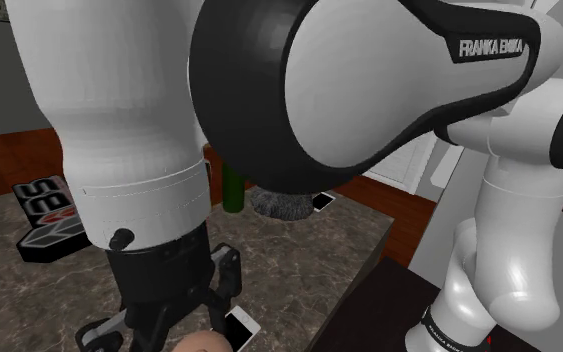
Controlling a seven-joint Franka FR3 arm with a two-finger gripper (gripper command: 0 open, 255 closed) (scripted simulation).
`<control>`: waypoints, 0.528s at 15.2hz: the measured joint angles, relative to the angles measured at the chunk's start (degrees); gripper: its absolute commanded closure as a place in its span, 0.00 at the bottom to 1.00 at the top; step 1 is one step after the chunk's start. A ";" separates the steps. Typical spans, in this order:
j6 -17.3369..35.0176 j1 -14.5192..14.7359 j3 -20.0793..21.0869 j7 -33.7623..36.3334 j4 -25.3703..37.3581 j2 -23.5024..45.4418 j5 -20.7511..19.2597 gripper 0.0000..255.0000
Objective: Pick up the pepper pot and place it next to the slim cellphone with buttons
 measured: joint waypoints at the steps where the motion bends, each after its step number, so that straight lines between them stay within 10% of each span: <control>1: 0.78 -0.09 -0.03 -0.13 -0.85 -0.07 0.04 1.00; 8: 6.14 -0.46 -0.13 -0.63 -6.62 -0.55 0.34 1.00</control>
